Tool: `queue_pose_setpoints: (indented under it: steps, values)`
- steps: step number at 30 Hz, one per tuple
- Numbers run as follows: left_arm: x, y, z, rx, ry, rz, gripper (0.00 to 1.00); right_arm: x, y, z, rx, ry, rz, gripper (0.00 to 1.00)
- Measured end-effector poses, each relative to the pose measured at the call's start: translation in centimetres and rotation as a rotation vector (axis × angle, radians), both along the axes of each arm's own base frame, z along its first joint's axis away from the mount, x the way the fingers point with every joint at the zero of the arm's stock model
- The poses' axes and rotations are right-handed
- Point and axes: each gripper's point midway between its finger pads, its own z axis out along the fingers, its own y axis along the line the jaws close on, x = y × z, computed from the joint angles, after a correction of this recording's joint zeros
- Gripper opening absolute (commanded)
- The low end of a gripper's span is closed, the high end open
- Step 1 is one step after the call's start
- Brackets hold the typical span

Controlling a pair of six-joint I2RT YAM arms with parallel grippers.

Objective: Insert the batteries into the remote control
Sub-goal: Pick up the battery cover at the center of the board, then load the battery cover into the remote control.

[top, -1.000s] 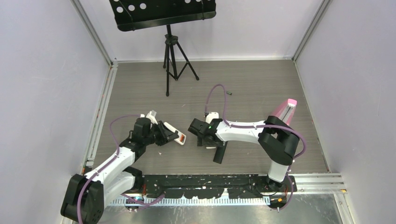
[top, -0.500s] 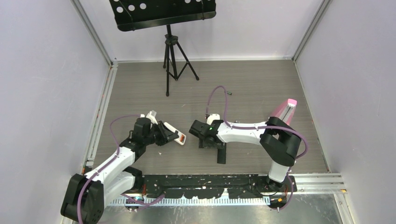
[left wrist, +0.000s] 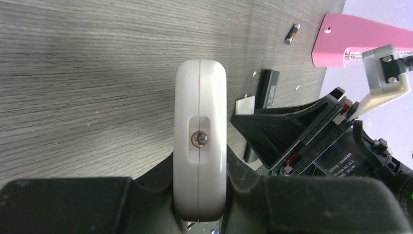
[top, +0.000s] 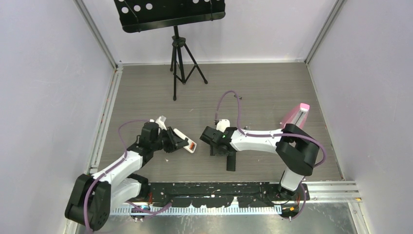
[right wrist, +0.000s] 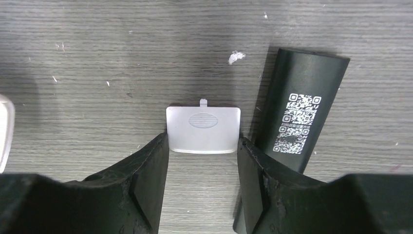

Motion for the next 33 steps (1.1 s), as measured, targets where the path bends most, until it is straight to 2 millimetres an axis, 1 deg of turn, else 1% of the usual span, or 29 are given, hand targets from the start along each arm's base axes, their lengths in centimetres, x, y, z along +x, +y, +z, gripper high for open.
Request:
queue_pose_setpoints:
  steps: [4,7,12,14,17,22,28,33]
  values:
    - [-0.3,-0.8,-0.8,-0.02,0.038,-0.047,0.0,0.2,-0.3,0.4,-0.001,-0.041,0.122,0.45]
    - [-0.5,-1.7,-1.5,-0.029,0.078,-0.09,0.0,0.3,-0.3,1.9,0.024,-0.094,0.262,0.45]
    - [0.1,-4.0,-1.5,-0.051,0.084,-0.171,0.0,0.7,1.5,5.6,0.108,-0.2,0.487,0.45]
    - [0.6,-4.9,-1.4,-0.062,0.075,-0.195,0.0,0.6,2.3,6.3,0.133,-0.222,0.56,0.45]
    - [1.0,-5.7,-1.2,-0.08,0.062,-0.223,0.0,0.1,3.1,6.5,0.157,-0.23,0.663,0.45]
    - [0.8,-6.5,-0.9,-0.112,0.045,-0.264,0.0,-0.6,3.5,6.3,0.16,-0.226,0.784,0.45]
    - [0.6,-7.0,0.2,-0.147,0.017,-0.299,0.0,-0.9,4.0,6.4,0.169,-0.235,0.855,0.45]
    - [0.2,-7.3,1.8,-0.18,-0.022,-0.333,0.0,-0.6,4.5,6.6,0.181,-0.267,0.879,0.46]
